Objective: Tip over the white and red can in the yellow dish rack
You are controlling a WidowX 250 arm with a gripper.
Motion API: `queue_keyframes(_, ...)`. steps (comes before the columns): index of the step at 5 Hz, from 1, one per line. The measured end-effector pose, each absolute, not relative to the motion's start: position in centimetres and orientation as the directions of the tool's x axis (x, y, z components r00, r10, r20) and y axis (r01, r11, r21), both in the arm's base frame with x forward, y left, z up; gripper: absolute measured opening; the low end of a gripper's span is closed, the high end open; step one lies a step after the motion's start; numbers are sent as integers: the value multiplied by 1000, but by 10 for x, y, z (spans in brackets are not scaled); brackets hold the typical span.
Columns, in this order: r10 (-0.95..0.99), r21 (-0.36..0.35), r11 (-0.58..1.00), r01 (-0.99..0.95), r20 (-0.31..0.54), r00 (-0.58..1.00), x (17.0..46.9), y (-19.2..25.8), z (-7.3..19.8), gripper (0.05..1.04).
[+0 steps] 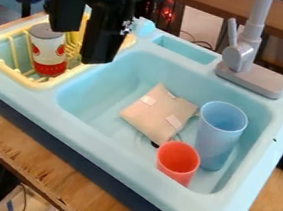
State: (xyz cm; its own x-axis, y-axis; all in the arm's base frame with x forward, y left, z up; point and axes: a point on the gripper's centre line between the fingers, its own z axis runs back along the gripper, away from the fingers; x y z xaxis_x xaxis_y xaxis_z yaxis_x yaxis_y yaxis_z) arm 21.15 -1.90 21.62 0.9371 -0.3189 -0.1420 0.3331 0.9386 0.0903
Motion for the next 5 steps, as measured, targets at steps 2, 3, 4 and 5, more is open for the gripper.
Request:
queue_keyframes(2, -233, 24, 971, 238, -135, 963, 241, 27, 219, 1000)
queue_keyframes(3, -163, -8, 986, 164, -138, 977, 262, 71, 216, 1000)
queue_keyframes(4, -155, -10, 988, 155, -131, 979, 278, 89, 212, 1000)
queue_keyframes(5, -144, 25, 989, 148, -131, 981, 294, 110, 197, 1000)
